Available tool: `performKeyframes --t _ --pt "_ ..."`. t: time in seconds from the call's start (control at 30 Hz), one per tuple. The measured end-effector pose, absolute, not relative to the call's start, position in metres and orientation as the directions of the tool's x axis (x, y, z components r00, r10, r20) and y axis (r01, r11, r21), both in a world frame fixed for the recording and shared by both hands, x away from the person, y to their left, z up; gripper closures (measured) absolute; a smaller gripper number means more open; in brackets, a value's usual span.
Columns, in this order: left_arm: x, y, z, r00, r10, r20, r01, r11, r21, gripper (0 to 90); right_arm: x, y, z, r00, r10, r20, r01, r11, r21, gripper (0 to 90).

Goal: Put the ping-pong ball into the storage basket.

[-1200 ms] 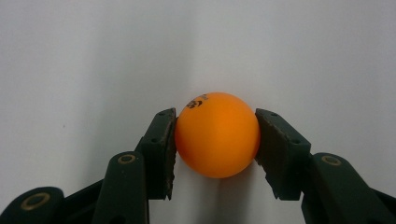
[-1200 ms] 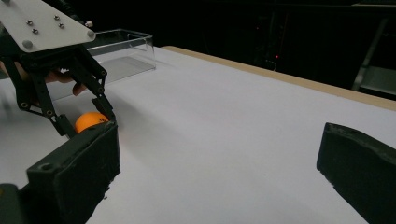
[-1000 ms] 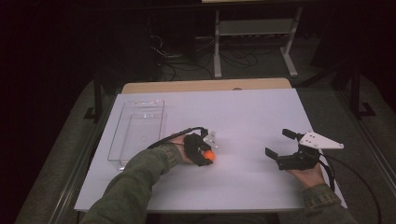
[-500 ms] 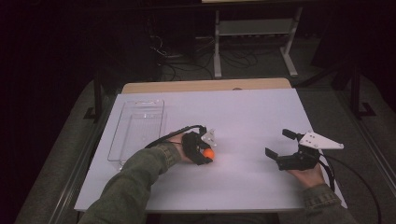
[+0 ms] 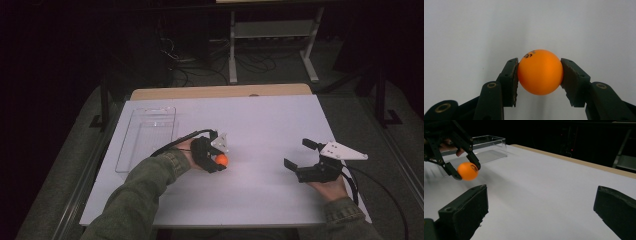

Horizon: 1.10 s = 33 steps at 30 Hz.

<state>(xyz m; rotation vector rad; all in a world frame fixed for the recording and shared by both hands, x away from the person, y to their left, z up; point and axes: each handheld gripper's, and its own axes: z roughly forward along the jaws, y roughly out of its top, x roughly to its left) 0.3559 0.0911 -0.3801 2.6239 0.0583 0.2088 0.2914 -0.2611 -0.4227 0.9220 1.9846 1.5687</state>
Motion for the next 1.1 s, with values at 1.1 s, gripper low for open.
performKeyframes --t 1.1 --pt "0.349 0.115 -0.342 0.977 0.101 0.187 -0.009 -0.860 0.510 50.1 0.291 -0.261 -0.423 -0.675 0.735 0.059 0.229 0.132 0.965 0.0"
